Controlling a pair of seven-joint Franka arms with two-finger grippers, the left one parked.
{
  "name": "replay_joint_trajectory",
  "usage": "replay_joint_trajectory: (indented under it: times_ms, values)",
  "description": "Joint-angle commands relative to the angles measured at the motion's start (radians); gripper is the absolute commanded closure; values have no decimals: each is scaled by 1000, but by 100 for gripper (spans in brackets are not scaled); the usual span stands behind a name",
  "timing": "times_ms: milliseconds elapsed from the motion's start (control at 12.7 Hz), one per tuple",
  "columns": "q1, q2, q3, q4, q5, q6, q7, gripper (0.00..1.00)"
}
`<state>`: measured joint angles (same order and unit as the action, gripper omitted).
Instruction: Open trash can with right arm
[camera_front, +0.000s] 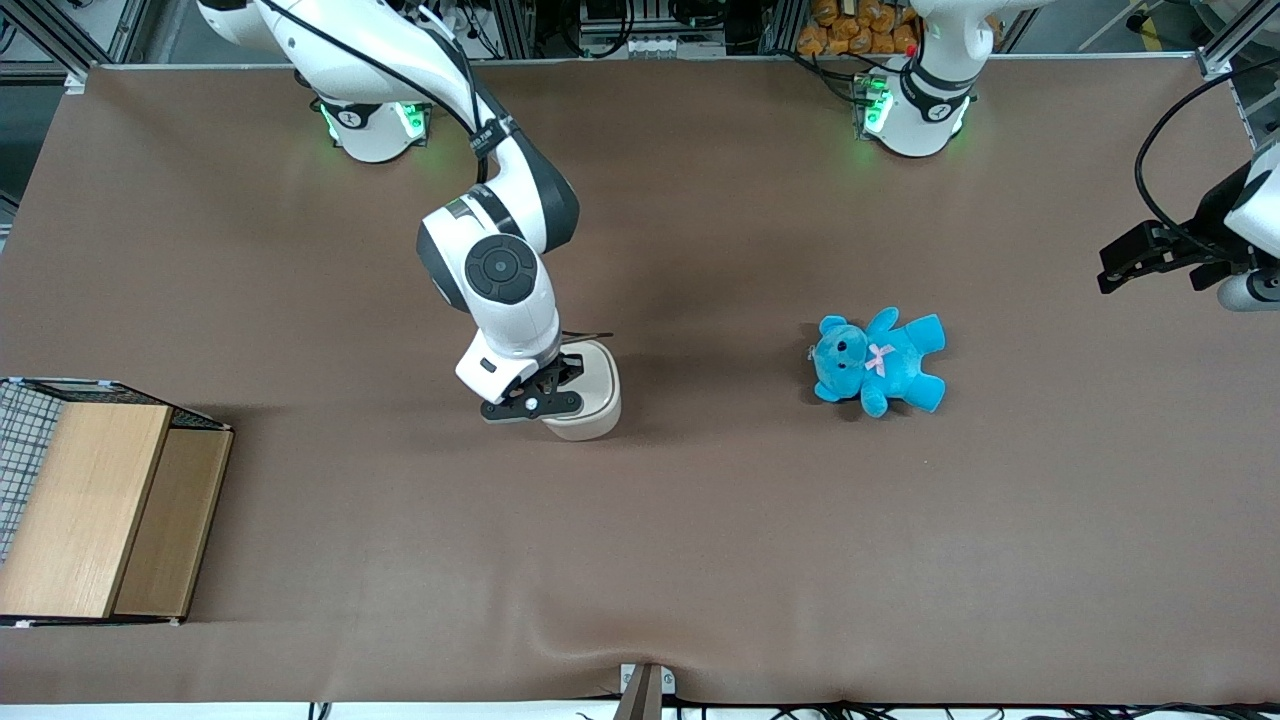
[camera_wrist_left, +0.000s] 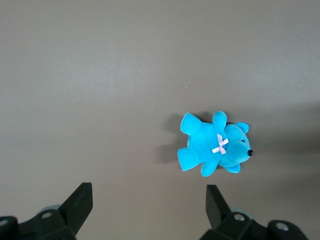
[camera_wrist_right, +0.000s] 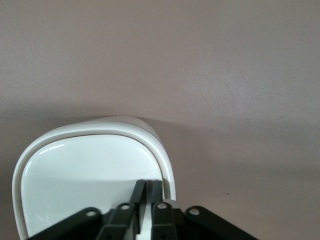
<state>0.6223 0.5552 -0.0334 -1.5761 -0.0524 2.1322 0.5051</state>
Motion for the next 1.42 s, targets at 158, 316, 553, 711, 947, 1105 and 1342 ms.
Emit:
replay_joint_trajectory:
  times_ms: [158, 316, 553, 711, 947, 1105, 1342]
  values:
    - [-6, -43, -3, 103, 6, -148, 16, 12]
    - [-15, -60, -5, 198, 16, -289, 15, 0]
    - [-74, -154, -5, 205, 16, -377, 3, 0]
    - [-128, -236, -6, 206, 14, -458, -71, 0]
    - [-214, -345, -19, 203, 13, -527, -143, 0]
    - [-275, -418, -34, 177, 13, -546, -276, 0]
    - [-343, -514, -89, 105, 14, -549, -430, 0]
